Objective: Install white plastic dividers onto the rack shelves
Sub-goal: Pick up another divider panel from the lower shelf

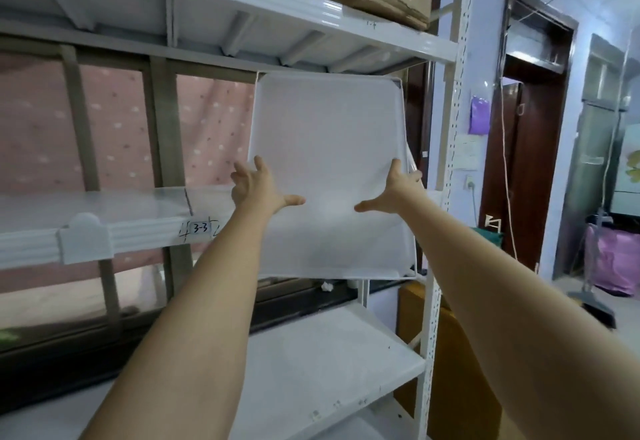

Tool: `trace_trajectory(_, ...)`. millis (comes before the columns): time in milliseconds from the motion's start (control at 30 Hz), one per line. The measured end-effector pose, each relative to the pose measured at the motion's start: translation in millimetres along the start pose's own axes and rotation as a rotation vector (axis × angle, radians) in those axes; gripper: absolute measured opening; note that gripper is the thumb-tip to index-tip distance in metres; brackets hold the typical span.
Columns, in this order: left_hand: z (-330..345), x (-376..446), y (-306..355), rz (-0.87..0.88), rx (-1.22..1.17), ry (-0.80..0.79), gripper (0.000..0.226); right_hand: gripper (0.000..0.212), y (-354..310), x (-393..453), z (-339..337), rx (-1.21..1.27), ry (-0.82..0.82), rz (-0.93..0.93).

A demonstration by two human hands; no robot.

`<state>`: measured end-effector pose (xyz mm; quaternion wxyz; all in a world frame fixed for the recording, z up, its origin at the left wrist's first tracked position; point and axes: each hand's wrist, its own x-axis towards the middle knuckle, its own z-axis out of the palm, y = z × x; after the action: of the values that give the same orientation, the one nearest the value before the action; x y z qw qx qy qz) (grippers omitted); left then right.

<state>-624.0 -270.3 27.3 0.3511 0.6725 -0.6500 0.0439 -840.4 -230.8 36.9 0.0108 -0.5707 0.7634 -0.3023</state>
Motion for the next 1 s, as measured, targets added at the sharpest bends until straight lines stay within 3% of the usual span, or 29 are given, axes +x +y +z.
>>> trace_trajectory(367,-18,-18,-13,-0.26,0.154,0.102,0.122,0.13,-22,33,27,0.15,-0.133,-0.226)
trace_trajectory(667,-43,9,-35,-0.268,0.239,0.145,0.116,0.129,-59,58,44,0.195,-0.208,-0.3)
trace_trajectory(733,-46,20,-36,-0.292,0.155,0.145,0.117,0.129,-65,66,43,0.195,-0.221,-0.303)
trace_trajectory(833,-53,44,-39,-0.327,-0.176,0.163,0.118,0.118,-66,85,40,0.165,-0.229,-0.297)
trace_trajectory(1000,-69,70,-34,-0.223,-0.467,0.199,0.082,0.094,-56,122,38,0.249,-0.281,-0.302)
